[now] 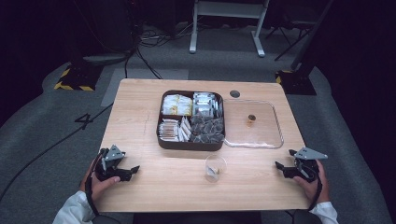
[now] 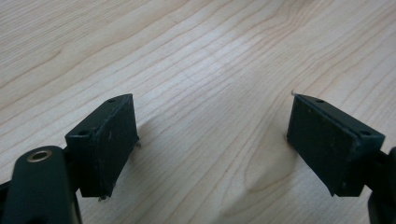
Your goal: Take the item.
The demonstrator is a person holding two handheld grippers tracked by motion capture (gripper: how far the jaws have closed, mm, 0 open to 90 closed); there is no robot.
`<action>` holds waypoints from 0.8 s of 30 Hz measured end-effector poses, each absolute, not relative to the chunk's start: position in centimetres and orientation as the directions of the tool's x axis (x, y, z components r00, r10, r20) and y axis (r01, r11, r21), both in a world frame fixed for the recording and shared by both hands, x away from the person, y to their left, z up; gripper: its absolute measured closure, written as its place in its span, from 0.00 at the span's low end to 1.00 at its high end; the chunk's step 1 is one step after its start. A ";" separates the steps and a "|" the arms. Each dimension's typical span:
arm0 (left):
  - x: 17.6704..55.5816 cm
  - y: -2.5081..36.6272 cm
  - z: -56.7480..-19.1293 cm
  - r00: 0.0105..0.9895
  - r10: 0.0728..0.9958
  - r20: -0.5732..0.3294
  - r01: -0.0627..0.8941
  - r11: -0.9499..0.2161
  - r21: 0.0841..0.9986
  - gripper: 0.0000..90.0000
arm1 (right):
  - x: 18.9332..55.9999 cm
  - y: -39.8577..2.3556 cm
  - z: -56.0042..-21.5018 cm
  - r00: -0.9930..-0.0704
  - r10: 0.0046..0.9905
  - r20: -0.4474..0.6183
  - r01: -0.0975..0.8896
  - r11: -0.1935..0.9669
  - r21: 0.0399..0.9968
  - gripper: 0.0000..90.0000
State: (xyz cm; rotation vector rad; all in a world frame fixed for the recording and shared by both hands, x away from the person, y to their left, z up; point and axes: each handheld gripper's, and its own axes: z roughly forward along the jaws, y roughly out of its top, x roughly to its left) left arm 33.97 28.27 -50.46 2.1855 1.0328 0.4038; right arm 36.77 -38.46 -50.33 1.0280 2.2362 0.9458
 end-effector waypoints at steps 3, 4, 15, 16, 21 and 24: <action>34.0 28.3 -50.5 0.638 0.770 -0.012 0.561 -0.455 0.692 0.18 | 36.7 -38.4 -50.3 -0.590 0.794 -0.150 0.445 0.474 0.760 0.19; 34.0 28.3 -50.5 0.637 0.771 -0.013 0.562 -0.453 0.692 0.18 | 36.7 -38.4 -50.3 -0.589 0.793 -0.153 0.443 0.476 0.760 0.19; 34.0 28.3 -50.5 0.643 0.766 -0.012 0.559 -0.459 0.690 0.17 | 36.7 -38.4 -50.3 -0.588 0.794 -0.154 0.443 0.476 0.760 0.19; 34.0 28.3 -50.5 0.643 0.766 -0.012 0.560 -0.459 0.690 0.17 | 36.7 -38.4 -50.3 -0.588 0.794 -0.153 0.444 0.475 0.760 0.19; 34.1 28.3 -50.5 0.646 0.763 -0.011 0.557 -0.461 0.691 0.17 | 36.7 -38.4 -50.3 -0.589 0.793 -0.157 0.441 0.478 0.760 0.19; 34.1 28.3 -50.5 0.646 0.763 -0.010 0.556 -0.462 0.691 0.17 | 36.7 -38.4 -50.3 -0.589 0.792 -0.158 0.439 0.478 0.760 0.19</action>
